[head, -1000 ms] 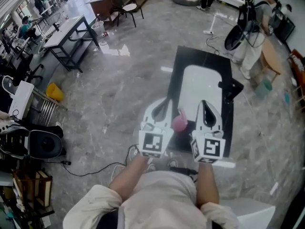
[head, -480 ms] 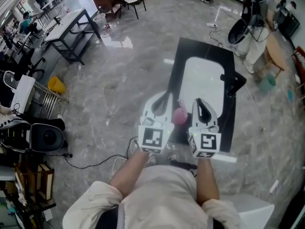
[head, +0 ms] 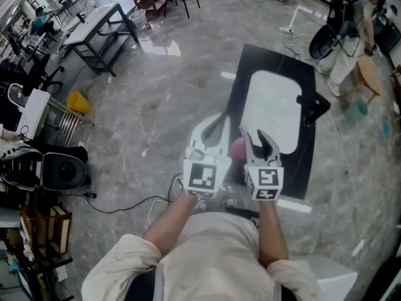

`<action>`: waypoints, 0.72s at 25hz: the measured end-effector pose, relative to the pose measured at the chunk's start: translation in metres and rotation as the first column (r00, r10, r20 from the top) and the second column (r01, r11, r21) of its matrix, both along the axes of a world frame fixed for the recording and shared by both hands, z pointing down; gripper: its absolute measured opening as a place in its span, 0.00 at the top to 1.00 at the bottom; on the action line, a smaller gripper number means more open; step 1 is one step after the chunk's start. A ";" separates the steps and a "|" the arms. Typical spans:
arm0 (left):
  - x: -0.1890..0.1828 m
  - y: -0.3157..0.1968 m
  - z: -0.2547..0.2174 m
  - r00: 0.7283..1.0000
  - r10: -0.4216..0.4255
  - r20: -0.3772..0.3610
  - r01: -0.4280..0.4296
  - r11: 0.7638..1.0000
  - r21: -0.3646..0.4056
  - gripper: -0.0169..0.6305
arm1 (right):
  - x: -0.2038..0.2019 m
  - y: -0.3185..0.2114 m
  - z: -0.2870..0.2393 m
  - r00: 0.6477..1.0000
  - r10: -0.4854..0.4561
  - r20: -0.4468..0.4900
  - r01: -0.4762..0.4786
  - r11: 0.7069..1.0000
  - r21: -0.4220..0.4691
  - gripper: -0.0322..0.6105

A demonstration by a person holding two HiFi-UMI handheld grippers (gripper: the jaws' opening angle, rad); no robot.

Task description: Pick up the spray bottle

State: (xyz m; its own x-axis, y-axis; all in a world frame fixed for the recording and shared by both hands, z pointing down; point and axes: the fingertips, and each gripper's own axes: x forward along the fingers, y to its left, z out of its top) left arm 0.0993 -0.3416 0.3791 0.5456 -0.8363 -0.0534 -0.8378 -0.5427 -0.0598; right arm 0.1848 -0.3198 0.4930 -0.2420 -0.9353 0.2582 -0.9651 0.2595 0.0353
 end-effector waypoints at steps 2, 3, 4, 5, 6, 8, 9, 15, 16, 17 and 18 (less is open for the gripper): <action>-0.002 0.000 0.000 1.000 -0.003 -0.001 0.003 1.000 -0.004 0.97 | -0.005 0.001 0.011 1.000 -0.019 -0.012 0.019 1.000 -0.021 0.73; -0.003 0.000 0.000 1.000 -0.005 -0.001 0.005 1.000 -0.006 0.97 | -0.007 0.001 0.017 0.999 -0.027 -0.018 0.027 0.999 -0.028 0.71; -0.004 0.001 -0.001 1.000 -0.006 0.002 0.006 1.000 -0.007 0.97 | -0.008 0.001 0.023 0.999 -0.034 -0.022 0.033 0.999 -0.037 0.70; -0.004 0.001 -0.001 1.000 -0.007 0.006 0.007 1.000 -0.006 0.97 | -0.008 0.001 0.030 0.999 -0.038 -0.025 0.037 0.998 -0.051 0.69; -0.003 0.002 0.000 1.000 -0.007 0.010 0.007 1.000 -0.004 0.97 | -0.008 0.001 0.037 0.999 -0.041 -0.029 0.039 0.997 -0.066 0.68; -0.002 0.002 0.000 1.000 -0.006 0.014 0.006 1.000 0.000 0.97 | -0.008 0.001 0.050 0.998 -0.044 -0.035 0.041 0.995 -0.095 0.67; -0.003 0.002 0.000 1.000 -0.007 0.015 0.007 1.000 0.000 0.97 | -0.008 0.001 0.056 0.998 -0.046 -0.038 0.042 0.993 -0.108 0.66; -0.011 -0.001 0.000 1.000 -0.016 0.019 0.016 1.000 -0.009 0.97 | -0.016 -0.001 0.078 0.997 -0.059 -0.053 0.050 0.984 -0.170 0.66; -0.012 -0.001 0.000 1.000 -0.016 0.020 0.016 1.000 -0.009 0.97 | -0.016 -0.001 0.082 0.997 -0.060 -0.056 0.049 0.982 -0.181 0.66; -0.012 -0.001 0.000 1.000 -0.017 0.020 0.017 1.000 -0.009 0.97 | -0.016 -0.002 0.085 0.997 -0.059 -0.058 0.047 0.980 -0.192 0.66; -0.013 -0.001 0.001 1.000 -0.018 0.020 0.019 1.000 -0.011 0.97 | -0.016 -0.003 0.089 0.997 -0.059 -0.059 0.046 0.978 -0.202 0.66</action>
